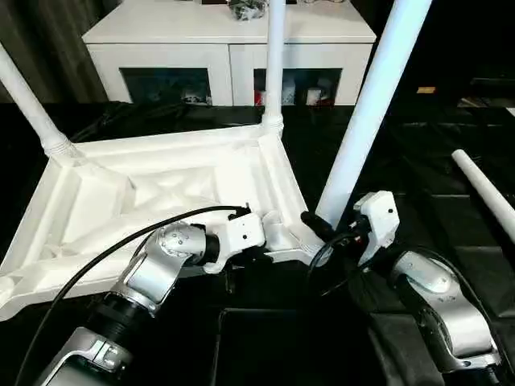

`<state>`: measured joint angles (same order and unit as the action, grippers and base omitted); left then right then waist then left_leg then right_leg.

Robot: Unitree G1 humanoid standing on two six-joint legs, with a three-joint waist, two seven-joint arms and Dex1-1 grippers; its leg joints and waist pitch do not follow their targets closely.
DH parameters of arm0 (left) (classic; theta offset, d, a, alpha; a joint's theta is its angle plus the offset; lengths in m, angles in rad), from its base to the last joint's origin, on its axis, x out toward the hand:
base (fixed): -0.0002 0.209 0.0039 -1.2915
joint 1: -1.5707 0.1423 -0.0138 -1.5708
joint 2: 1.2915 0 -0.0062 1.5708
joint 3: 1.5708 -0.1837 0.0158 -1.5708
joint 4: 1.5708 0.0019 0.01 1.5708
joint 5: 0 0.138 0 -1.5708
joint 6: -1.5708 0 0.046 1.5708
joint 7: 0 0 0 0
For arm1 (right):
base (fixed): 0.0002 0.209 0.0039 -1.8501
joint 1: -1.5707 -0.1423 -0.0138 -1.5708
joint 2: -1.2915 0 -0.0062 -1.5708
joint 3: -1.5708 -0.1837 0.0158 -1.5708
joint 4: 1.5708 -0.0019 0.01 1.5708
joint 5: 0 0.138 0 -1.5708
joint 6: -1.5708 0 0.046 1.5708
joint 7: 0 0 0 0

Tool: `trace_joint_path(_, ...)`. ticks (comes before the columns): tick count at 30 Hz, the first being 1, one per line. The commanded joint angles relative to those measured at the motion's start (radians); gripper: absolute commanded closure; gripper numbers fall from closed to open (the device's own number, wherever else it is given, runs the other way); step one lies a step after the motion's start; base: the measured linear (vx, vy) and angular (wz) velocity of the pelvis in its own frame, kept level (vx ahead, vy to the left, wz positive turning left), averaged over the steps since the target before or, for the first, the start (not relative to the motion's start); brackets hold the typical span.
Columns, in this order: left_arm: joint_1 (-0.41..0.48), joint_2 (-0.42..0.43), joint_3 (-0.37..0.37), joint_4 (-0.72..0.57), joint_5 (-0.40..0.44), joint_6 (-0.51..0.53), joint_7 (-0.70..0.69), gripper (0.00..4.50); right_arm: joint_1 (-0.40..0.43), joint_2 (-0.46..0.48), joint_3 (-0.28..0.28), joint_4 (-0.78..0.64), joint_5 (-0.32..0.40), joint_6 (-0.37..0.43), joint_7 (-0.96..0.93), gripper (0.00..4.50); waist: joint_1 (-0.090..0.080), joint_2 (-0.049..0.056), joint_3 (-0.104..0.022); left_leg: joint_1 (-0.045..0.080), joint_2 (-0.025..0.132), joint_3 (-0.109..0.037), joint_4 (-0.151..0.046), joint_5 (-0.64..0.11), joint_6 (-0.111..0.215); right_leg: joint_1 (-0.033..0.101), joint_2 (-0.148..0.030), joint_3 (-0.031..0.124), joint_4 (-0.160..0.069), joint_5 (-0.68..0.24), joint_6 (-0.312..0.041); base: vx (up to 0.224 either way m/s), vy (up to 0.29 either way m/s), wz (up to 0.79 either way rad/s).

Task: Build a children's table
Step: Insert table leg to table base

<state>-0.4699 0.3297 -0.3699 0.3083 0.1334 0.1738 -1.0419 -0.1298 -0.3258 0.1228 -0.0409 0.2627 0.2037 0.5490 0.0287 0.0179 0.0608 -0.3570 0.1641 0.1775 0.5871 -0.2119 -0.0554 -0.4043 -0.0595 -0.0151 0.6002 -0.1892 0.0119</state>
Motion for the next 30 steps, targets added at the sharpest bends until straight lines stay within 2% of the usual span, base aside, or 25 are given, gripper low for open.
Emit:
trace_joint_path(1,-0.021,-0.012,0.034,0.001,-0.013,-0.010,0.054,4.50,0.039,-0.023,0.126,0.062,-0.145,0.029,0.032,2.64,-0.001,-0.024,-0.036,-0.004,0.057,-0.024,-0.084,-0.266,0.041,0.025,-0.077,0.043,-0.100,-0.452,-0.151,0.000,0.000,0.00)
trace_joint_path(6,-0.024,-0.009,0.033,0.007,-0.015,-0.014,0.051,4.50,0.023,-0.050,0.146,0.081,-0.176,-0.031,0.040,2.64,-0.002,-0.025,-0.035,-0.005,0.059,-0.025,-0.086,-0.269,0.040,0.024,-0.077,0.043,-0.101,-0.460,-0.145,0.000,0.000,0.00)
trace_joint_path(8,-0.026,-0.009,0.032,0.009,-0.016,-0.014,0.052,4.50,0.023,-0.051,0.144,0.083,-0.168,-0.029,0.042,2.64,-0.003,-0.025,-0.036,-0.005,0.058,-0.025,-0.085,-0.272,0.041,0.024,-0.077,0.043,-0.102,-0.465,-0.144,0.000,0.000,0.00)
trace_joint_path(9,-0.026,-0.009,0.032,0.011,-0.017,-0.015,0.053,4.50,0.023,-0.016,0.089,0.080,-0.095,0.020,0.023,2.64,-0.003,-0.027,-0.036,-0.006,0.058,-0.025,-0.085,-0.269,0.043,0.025,-0.077,0.043,-0.102,-0.469,-0.141,0.000,0.000,0.00)
trace_joint_path(11,-0.026,-0.009,0.032,0.011,-0.018,-0.015,0.053,4.50,0.023,-0.007,0.073,0.080,-0.077,0.031,0.015,2.64,-0.003,-0.026,-0.036,-0.005,0.059,-0.025,-0.085,-0.266,0.044,0.024,-0.077,0.043,-0.102,-0.471,-0.142,0.000,0.000,0.00)
trace_joint_path(13,-0.025,-0.008,0.031,0.011,-0.019,-0.016,0.053,4.50,0.018,0.025,0.012,0.083,-0.010,0.072,-0.011,2.64,-0.003,-0.025,-0.036,-0.004,0.059,-0.025,-0.086,-0.273,0.043,0.023,-0.077,0.043,-0.102,-0.473,-0.144,0.000,0.000,0.00)
trace_joint_path(17,-0.023,-0.008,0.031,0.010,-0.021,-0.015,0.054,4.50,0.009,0.051,-0.064,0.099,0.081,0.109,-0.046,2.64,-0.003,-0.024,-0.035,-0.002,0.059,-0.026,-0.087,-0.289,0.033,0.020,-0.078,0.043,-0.106,-0.499,-0.139,0.000,0.000,0.00)
trace_joint_path(21,-0.025,-0.009,0.030,0.015,-0.022,-0.017,0.055,4.50,0.001,0.066,-0.113,0.108,0.135,0.141,-0.063,2.64,-0.003,-0.021,-0.036,-0.001,0.061,-0.026,-0.090,-0.286,0.026,0.021,-0.077,0.042,-0.104,-0.461,-0.148,0.000,0.000,0.00)
trace_joint_path(23,-0.025,-0.009,0.030,0.015,-0.022,-0.017,0.055,4.50,0.001,0.066,-0.113,0.108,0.135,0.141,-0.063,2.64,-0.003,-0.021,-0.036,-0.001,0.061,-0.027,-0.090,-0.287,0.026,0.022,-0.078,0.042,-0.103,-0.454,-0.151,0.000,0.000,0.00)
trace_joint_path(27,-0.025,-0.009,0.030,0.016,-0.023,-0.018,0.055,4.50,-0.007,0.090,-0.167,0.111,0.185,0.181,-0.075,2.64,-0.003,-0.021,-0.038,0.000,0.060,-0.024,-0.089,-0.276,0.027,0.023,-0.077,0.043,-0.100,-0.414,-0.167,0.000,0.000,0.00)
trace_joint_path(30,-0.023,-0.008,0.029,0.015,-0.022,-0.018,0.053,4.50,-0.013,0.115,-0.225,0.124,0.250,0.216,-0.091,2.64,-0.001,-0.020,-0.040,-0.001,0.060,-0.023,-0.088,-0.260,0.030,0.026,-0.078,0.043,-0.098,-0.397,-0.175,0.000,0.000,0.00)
